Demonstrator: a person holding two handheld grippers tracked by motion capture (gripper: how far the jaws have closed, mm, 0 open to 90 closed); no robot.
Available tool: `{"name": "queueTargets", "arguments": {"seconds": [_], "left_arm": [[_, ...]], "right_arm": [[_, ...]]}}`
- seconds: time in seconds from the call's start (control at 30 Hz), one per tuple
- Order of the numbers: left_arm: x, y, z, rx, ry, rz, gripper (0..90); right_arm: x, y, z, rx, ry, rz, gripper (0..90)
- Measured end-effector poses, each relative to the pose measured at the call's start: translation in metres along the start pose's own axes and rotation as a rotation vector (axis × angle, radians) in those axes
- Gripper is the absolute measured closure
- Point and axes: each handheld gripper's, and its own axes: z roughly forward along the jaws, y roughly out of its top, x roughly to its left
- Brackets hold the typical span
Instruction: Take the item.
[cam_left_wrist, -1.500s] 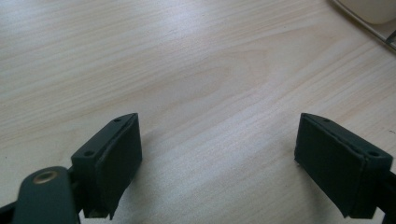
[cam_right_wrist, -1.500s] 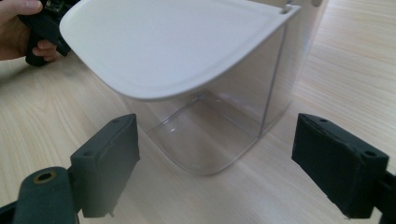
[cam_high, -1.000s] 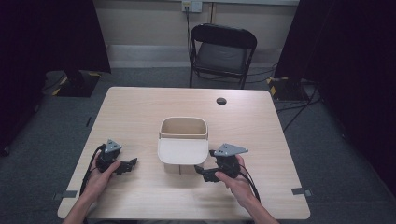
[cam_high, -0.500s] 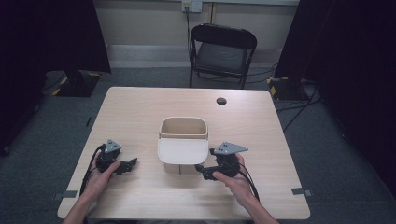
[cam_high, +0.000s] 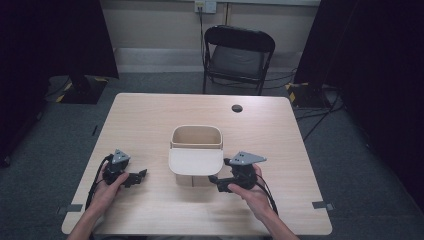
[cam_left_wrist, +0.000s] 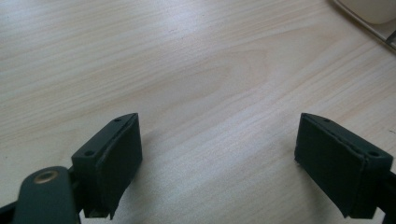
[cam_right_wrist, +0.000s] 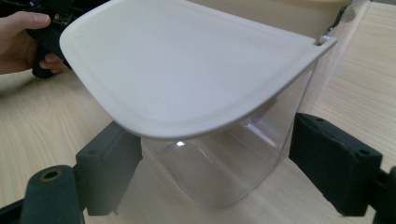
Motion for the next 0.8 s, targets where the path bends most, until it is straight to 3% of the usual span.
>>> {"name": "queueTargets", "arguments": {"seconds": [0.8], "left_arm": [[0.0001,0.0,-0.0001,0.0,0.0,0.0,14.4]], "right_arm": [[0.0037,0.0062,-0.0017,-0.015,0.007,-0.025,14.9]]}}
